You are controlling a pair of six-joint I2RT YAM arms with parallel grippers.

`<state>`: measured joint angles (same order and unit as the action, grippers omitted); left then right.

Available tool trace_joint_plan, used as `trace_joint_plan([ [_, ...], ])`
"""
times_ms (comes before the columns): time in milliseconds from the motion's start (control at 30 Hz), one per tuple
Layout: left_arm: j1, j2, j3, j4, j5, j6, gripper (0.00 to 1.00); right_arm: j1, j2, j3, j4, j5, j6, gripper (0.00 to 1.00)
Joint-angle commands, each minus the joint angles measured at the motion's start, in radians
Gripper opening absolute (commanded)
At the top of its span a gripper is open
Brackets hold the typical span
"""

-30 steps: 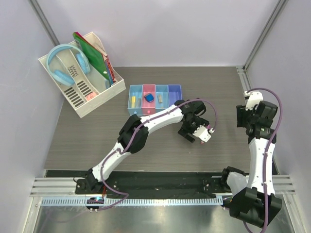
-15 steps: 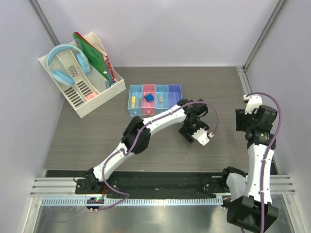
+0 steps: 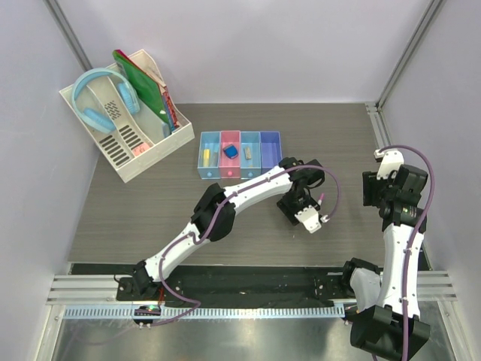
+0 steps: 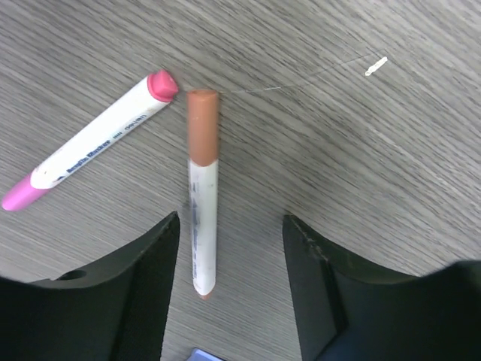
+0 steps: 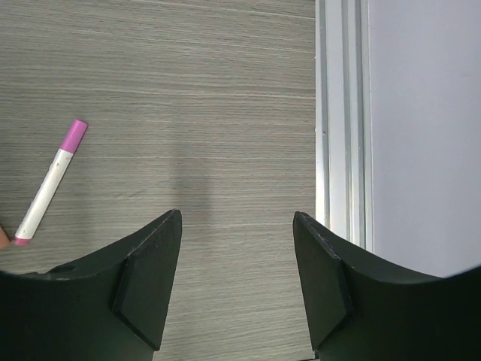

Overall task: Sort the stationery into containers
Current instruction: Pick up the pen from the center of the board, then place the pen in the storage box.

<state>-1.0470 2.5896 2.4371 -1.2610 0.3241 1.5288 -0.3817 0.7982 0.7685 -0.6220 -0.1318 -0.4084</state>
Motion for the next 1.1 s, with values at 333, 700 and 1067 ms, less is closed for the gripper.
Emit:
trace_joint_plan([
  [333,-0.007,0.084,-0.069,0.005,-0.042,-0.105,0.37,-0.003,-0.017,0.055,-0.019,-0.046,0.036,0.64],
  [700,-0.007,0.055,-0.13,0.051,-0.063,-0.232,0.16,-0.003,0.001,0.037,0.001,-0.092,0.097,0.64],
  [1067,0.057,-0.163,-0.355,0.155,-0.046,-0.499,0.0,-0.003,0.108,0.034,0.105,-0.114,0.27,0.64],
])
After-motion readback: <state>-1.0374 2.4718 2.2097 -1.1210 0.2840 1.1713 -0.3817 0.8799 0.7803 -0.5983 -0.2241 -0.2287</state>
